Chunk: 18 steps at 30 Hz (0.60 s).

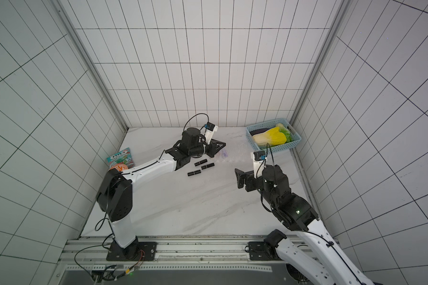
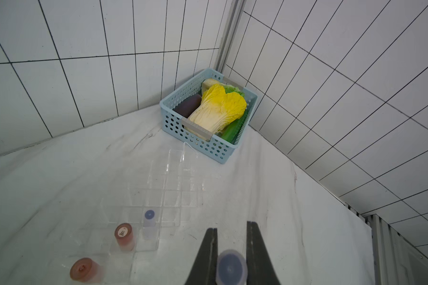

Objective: Arrange the lipsticks in the organizer
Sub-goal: Place the lipstick in the storage box.

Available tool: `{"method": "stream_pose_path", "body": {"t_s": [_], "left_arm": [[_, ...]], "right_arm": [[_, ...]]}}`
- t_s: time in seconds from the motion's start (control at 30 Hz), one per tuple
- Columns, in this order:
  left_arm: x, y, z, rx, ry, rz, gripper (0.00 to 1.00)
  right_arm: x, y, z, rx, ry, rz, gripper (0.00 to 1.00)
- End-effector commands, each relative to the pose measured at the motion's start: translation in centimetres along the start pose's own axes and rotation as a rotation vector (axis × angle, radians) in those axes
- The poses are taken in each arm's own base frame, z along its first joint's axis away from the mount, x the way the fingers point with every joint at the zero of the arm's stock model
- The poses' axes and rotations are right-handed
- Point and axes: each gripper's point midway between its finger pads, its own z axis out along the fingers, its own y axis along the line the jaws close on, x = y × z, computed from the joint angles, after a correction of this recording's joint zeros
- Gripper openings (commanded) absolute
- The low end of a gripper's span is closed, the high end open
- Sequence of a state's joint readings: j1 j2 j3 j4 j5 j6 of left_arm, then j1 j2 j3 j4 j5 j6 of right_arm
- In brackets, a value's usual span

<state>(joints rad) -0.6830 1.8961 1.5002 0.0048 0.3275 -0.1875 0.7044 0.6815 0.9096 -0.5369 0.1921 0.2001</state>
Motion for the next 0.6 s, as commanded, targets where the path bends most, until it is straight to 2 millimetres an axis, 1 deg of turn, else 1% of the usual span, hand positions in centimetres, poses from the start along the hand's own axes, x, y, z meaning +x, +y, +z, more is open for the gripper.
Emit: {"method": "stream_pose_path", "body": {"t_s": [0.0,0.13,0.23,0.43,0.57], "left_arm": [[-0.9,1.3,2.4,-0.060,-0.032,0.101,0.05],[0.1,2.4,5.2,-0.089,-0.023,0.127,0.05],[0.3,3.1,6.7,-0.119,-0.024,0.150,0.05],[0.2,4.8,8.4,-0.184,-0.029,0.184,0.05],[0.9,5.7,9.7,-0.203,-0.011,0.197,0.05]], "right_arm": [[0.2,-1.8,-0.4,0.084,-0.031,0.031,0.99],[0.1,-1.9,-1.0,0.077,-0.042,0.042,0.99],[0.3,-1.9,-1.1,0.074,-0.038,0.047,0.98],[0.9,-1.8,-1.2,0.063,-0.030,0.057,0.98],[1.0,-1.5,-1.1,0.044,-0.024,0.060,0.97]]}}
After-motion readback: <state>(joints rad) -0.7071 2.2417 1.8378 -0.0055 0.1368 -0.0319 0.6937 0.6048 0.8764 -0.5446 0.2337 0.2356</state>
